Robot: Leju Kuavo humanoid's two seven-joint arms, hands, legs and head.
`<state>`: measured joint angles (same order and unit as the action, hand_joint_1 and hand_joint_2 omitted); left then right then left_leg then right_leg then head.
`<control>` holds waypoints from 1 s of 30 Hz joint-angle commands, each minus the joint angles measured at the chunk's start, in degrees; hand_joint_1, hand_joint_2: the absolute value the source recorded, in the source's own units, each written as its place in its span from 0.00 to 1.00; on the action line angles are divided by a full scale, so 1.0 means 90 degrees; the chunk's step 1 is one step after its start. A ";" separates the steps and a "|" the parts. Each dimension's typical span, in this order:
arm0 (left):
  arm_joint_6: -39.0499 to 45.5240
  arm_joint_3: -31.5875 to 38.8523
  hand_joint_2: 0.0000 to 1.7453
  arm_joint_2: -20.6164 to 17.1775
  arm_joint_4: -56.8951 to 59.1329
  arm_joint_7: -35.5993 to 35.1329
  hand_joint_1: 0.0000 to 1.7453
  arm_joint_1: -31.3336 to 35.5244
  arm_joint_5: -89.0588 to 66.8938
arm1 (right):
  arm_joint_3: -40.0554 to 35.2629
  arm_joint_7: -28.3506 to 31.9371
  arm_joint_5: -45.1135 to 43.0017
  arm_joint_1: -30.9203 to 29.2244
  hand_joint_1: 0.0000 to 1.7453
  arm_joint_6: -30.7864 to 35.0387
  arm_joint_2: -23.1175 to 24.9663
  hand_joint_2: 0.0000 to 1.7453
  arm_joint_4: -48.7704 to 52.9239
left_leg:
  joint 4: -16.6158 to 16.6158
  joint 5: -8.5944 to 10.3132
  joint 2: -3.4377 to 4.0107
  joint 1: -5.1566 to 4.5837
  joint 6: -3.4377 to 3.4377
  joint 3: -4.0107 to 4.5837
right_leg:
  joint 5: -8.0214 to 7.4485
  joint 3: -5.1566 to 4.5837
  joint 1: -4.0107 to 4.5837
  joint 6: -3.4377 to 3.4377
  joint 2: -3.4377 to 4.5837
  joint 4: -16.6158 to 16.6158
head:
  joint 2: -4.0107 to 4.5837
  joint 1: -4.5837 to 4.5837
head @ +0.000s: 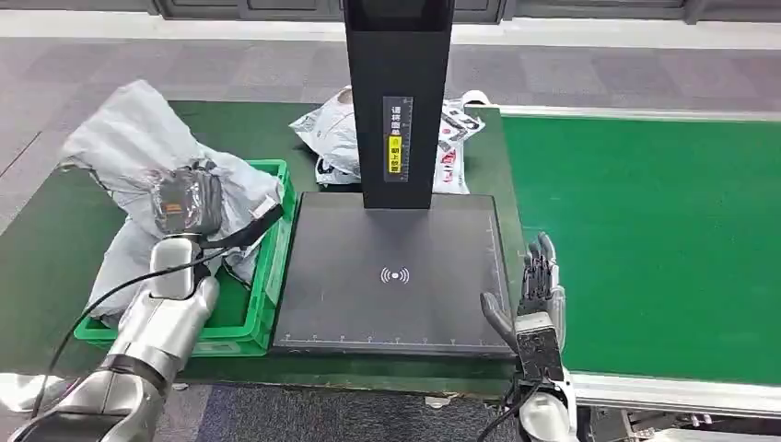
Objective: Moved the parcel from conveyor to table for the left to box.
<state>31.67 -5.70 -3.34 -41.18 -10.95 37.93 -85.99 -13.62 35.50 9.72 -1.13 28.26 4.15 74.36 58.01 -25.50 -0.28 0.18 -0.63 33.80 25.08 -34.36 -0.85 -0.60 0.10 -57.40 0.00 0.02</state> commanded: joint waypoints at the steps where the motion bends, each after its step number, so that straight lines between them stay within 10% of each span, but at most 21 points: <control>1: -0.2180 -0.0462 1.00 -0.0081 0.2734 0.0202 1.00 0.0959 -0.0081 | 0.0312 -0.0229 0.0096 -0.0210 0.00 -0.0402 0.0060 1.00 -0.0017 | -0.0002 -0.0001 0.0005 0.0001 0.0001 -0.0005 | -0.0002 0.0005 0.0001 0.0002 0.0006 0.0004 | 0.0000 0.0000; 10: -0.2623 -0.0441 1.00 -0.0068 0.2771 0.0434 1.00 0.0977 0.0011 | 0.0410 -0.0277 0.0078 -0.0202 0.00 -0.0477 0.0049 1.00 -0.0035 | -0.0010 0.0002 0.0009 0.0000 -0.0002 -0.0010 | -0.0010 0.0011 0.0001 0.0008 0.0007 0.0009 | 0.0000 0.0000; 11: -0.2690 -0.0452 1.00 -0.0065 0.2777 0.0424 0.39 0.0981 0.0005 | 0.0410 -0.0279 0.0075 -0.0196 0.00 -0.0504 0.0045 1.00 -0.0023 | -0.0015 0.0004 0.0014 0.0004 -0.0002 -0.0011 | -0.0014 0.0011 0.0005 0.0010 0.0010 0.0015 | 0.0000 0.0000; 12: -0.2769 -0.0443 1.00 -0.0059 0.2766 0.0506 0.00 0.0987 0.0037 | 0.0430 -0.0279 0.0074 -0.0179 0.00 -0.0509 0.0054 1.00 0.0003 | -0.0008 0.0001 0.0012 0.0001 -0.0002 -0.0009 | -0.0011 0.0007 0.0002 0.0007 0.0011 0.0005 | 0.0000 0.0000; 22: 0.0279 0.1113 1.00 0.0439 0.1997 0.1605 0.00 0.0950 0.2337 | 0.0677 -0.0772 0.0549 -0.0017 0.00 -0.0271 0.0191 1.00 -0.0011 | 0.0000 0.0010 -0.0008 0.0005 -0.0007 0.0001 | -0.0007 0.0004 0.0006 0.0005 -0.0011 -0.0002 | 0.0000 0.0000; 23: 0.0458 0.1293 0.00 0.0495 0.1857 0.2087 0.00 0.0963 0.2875 | 0.0675 -0.0834 0.0495 -0.0059 0.00 -0.0289 0.0196 1.00 -0.0066 | -0.0002 0.0011 -0.0001 0.0007 -0.0007 0.0004 | -0.0011 0.0002 0.0009 0.0007 -0.0005 0.0002 | 0.0000 0.0000; 30: 0.0202 0.1403 0.00 0.0700 0.0852 0.3987 0.00 0.0628 0.5770 | 0.0635 -0.0584 0.0201 -0.0564 0.00 -0.0433 0.0085 1.00 -0.0886 | -0.0009 0.0012 0.0003 0.0006 -0.0008 0.0002 | -0.0017 0.0002 0.0007 0.0011 0.0000 0.0009 | 0.0000 0.0000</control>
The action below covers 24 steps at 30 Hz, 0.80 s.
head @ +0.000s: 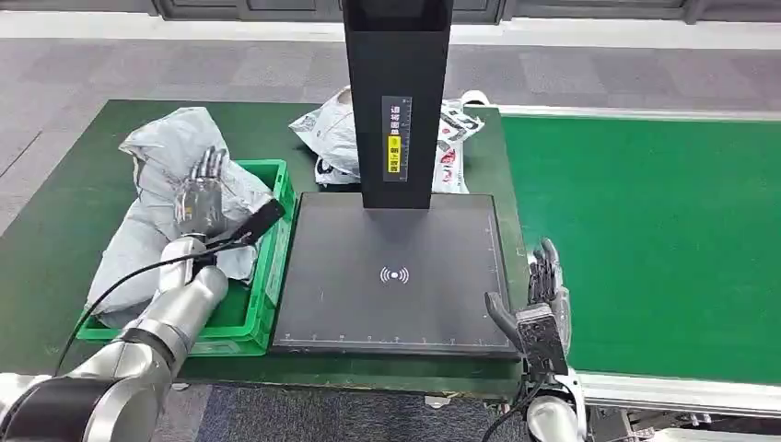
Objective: Moved the parcel from conveyor to table for the left to box.
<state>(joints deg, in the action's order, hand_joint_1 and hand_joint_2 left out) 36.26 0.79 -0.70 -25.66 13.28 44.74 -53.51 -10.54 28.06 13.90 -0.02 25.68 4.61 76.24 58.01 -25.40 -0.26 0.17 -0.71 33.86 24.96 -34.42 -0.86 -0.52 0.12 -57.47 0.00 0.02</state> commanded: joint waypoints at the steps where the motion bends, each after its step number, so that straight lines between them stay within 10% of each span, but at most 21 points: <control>1: -0.0284 0.0637 0.00 0.0410 -0.0877 0.1292 0.00 -0.0140 0.2205 | 0.0286 0.0255 -0.0272 -0.0756 0.00 -0.0140 0.0050 1.00 -0.1167 | -0.0004 -0.0001 0.0005 0.0005 0.0001 -0.0005 | -0.0003 0.0008 0.0006 0.0002 0.0003 0.0010 | 0.0000 0.0000; 15: 0.0159 -0.0304 0.00 0.0622 -0.1338 0.1864 0.00 -0.0210 0.2870 | 0.0132 0.0258 -0.0471 -0.1891 0.00 -0.0080 -0.0018 1.00 -0.2344 | -0.0002 0.0001 0.0019 0.0004 0.0002 0.0008 | -0.0010 -0.0009 0.0005 0.0002 0.0017 0.0007 | 0.0000 0.0000; 16: -0.0018 -0.0497 0.00 0.0734 -0.1534 0.1898 0.00 -0.0240 0.3068 | 0.0161 0.0359 -0.0586 -0.1903 0.00 -0.0029 -0.0045 0.00 -0.2357 | -0.0003 0.0003 0.0013 0.0008 0.0002 0.0009 | -0.0011 -0.0007 0.0010 0.0002 0.0009 0.0012 | 0.0000 0.0000; 19: -0.1539 -0.1085 0.00 0.0972 -0.1984 0.1967 0.00 -0.0310 0.3926 | 0.0063 0.0509 -0.0804 -0.1956 0.00 -0.0107 -0.0136 0.00 -0.2333 | -0.0003 0.0011 -0.0030 0.0005 0.0004 0.0016 | -0.0006 -0.0004 0.0007 -0.0001 -0.0030 0.0013 | 0.0000 0.0000; 20: -0.2287 -0.1351 1.00 0.0993 -0.2058 0.1960 0.00 -0.0339 0.4200 | -0.0024 0.0510 -0.0826 -0.2004 0.00 -0.0229 -0.0149 0.00 -0.2351 | -0.0003 0.0014 -0.0034 0.0009 0.0011 0.0017 | -0.0007 0.0001 0.0011 -0.0002 -0.0039 0.0020 | 0.0000 0.0000; 23: -0.2519 -0.2008 1.00 0.1252 -0.2055 0.2061 0.00 -0.0473 0.4127 | -0.0172 0.0469 -0.0881 -0.2050 0.00 -0.0374 -0.0016 0.00 -0.2327 | 0.0002 0.0007 -0.0022 0.0003 0.0013 0.0016 | -0.0006 -0.0001 0.0004 -0.0004 -0.0026 0.0011 | 0.0000 0.0000; 24: -0.2502 -0.2181 1.00 0.1355 -0.1994 0.2208 0.00 -0.0514 0.4179 | -0.0202 0.0489 -0.0853 -0.1981 0.00 -0.0304 0.0027 1.00 -0.2211 | -0.0003 0.0009 -0.0026 0.0002 0.0014 0.0014 | -0.0008 0.0005 0.0004 -0.0005 -0.0031 0.0018 | 0.0000 0.0000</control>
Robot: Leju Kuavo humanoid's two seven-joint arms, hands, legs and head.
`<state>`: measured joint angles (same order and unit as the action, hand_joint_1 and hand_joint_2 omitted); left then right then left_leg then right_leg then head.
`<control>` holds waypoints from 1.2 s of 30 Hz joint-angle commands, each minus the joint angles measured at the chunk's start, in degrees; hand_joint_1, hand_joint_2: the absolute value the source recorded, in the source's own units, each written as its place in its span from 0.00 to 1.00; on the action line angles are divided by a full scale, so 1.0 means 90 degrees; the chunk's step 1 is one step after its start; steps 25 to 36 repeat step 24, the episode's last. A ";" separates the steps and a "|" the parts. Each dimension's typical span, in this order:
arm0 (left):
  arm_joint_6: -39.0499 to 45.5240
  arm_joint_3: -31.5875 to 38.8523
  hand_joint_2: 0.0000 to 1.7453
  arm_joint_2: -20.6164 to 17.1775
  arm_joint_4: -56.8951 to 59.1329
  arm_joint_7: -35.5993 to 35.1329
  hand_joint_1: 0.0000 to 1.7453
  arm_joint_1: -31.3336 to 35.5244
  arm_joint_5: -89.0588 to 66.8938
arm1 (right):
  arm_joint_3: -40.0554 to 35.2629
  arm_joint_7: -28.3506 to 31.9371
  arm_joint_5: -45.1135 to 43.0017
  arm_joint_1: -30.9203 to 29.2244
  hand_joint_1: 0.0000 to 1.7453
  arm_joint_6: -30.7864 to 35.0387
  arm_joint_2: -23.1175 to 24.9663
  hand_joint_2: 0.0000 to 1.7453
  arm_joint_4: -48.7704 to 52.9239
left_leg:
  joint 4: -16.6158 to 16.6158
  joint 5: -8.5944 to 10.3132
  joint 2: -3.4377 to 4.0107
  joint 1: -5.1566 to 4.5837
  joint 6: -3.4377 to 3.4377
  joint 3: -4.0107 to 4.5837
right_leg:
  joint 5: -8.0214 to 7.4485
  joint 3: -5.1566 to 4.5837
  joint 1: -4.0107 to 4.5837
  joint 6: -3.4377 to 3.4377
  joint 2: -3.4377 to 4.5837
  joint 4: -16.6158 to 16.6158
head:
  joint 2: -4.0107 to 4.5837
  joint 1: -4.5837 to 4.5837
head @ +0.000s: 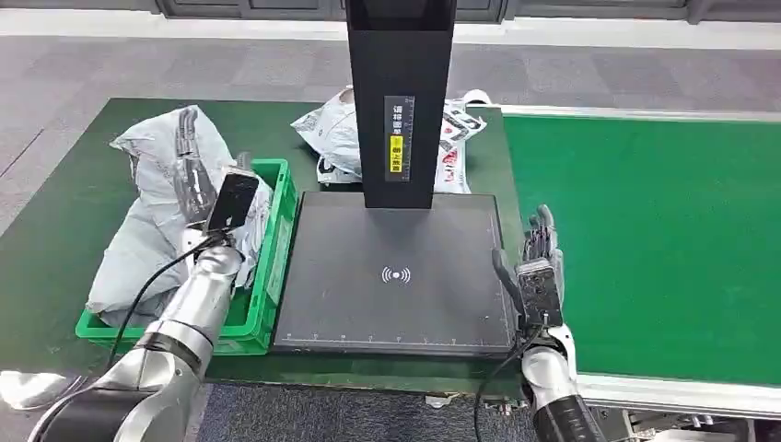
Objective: Moved the parcel from conveyor to table for the left to box.
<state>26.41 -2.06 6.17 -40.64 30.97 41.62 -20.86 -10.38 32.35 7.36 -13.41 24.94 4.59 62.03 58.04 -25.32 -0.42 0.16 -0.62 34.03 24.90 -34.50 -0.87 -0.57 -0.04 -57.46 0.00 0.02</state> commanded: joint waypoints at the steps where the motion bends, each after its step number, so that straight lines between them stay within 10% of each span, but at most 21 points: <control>1: -0.1364 -0.1961 1.00 0.0664 -0.0251 0.0250 0.00 -0.0175 0.0564 | -0.0226 0.0023 -0.0132 -0.0467 0.00 -0.0242 0.0061 1.00 -0.0610 | -0.0008 0.0001 -0.0009 0.0002 0.0003 -0.0003 | 0.0000 0.0011 0.0003 0.0001 -0.0012 0.0013 | 0.0000 0.0000; 19: -0.1100 -0.2278 1.00 0.1427 0.1115 0.1003 0.00 -0.0220 0.2028 | -0.0668 0.0850 0.0405 -0.0573 0.00 0.1488 0.0275 1.00 -0.1141 | -0.0007 -0.0007 0.0013 0.0005 -0.0001 -0.0002 | -0.0005 0.0004 0.0006 0.0000 0.0011 0.0017 | 0.0000 0.0000; 20: -0.1294 -0.2287 0.00 0.1442 0.1343 0.0990 0.00 -0.0180 0.2086 | -0.0703 0.0850 0.0400 -0.0599 0.00 0.1580 0.0265 1.00 -0.1197 | -0.0007 -0.0007 0.0014 0.0004 -0.0001 -0.0002 | -0.0005 0.0004 0.0006 -0.0001 0.0011 0.0017 | 0.0000 0.0000; 36: -0.1243 -0.2453 0.00 0.1400 0.1247 0.1003 0.00 -0.0413 0.2034 | -0.0579 0.0850 0.0517 -0.0622 0.00 0.1674 0.0321 1.00 -0.1307 | -0.0009 -0.0008 0.0015 0.0001 0.0000 -0.0006 | -0.0003 0.0006 0.0002 -0.0003 0.0014 0.0016 | 0.0000 0.0000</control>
